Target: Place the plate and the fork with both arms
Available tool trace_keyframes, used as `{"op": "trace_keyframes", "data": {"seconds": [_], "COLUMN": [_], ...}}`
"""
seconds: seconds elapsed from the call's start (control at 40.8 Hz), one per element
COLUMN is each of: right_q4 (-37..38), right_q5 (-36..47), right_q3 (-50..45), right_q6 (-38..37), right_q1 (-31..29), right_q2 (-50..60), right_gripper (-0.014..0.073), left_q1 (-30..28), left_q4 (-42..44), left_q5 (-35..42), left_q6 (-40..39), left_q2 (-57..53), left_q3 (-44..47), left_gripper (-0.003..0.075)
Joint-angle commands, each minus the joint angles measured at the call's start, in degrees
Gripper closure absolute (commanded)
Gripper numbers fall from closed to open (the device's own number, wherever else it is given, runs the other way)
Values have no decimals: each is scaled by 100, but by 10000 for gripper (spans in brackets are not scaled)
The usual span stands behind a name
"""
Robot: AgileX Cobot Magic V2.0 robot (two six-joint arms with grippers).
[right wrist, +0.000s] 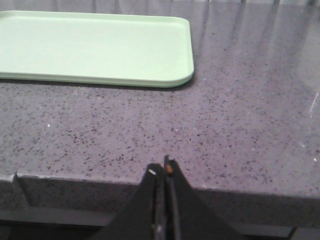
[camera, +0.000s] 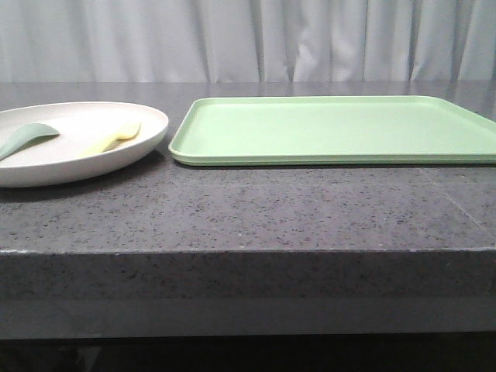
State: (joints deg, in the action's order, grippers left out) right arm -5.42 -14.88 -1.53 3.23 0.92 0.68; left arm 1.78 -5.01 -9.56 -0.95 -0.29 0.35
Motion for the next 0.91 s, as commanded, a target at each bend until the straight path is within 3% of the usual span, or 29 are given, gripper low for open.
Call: {"op": "trace_keyframes", "data": {"seconds": [0.0, 0.441, 0.711, 0.882], "right_q4": [0, -8, -182, -245], "right_q5": [516, 993, 1167, 845], "right_q3": [15, 19, 101, 792], "right_q6": [55, 50, 50, 50], "right_q1": [-15, -15, -15, -15], "right_q2": [99, 99, 99, 99], "right_gripper": [663, 663, 663, 663], "left_q1": [-6, -6, -6, -6], "left_q4": [-33, -33, -318, -318], "left_q5": [461, 559, 1812, 1904], "left_q6": [-6, -6, -6, -6], "left_q2": [-119, -119, -119, -69], "left_q3": [18, 18, -24, -524], "left_gripper": [738, 738, 738, 738]}}
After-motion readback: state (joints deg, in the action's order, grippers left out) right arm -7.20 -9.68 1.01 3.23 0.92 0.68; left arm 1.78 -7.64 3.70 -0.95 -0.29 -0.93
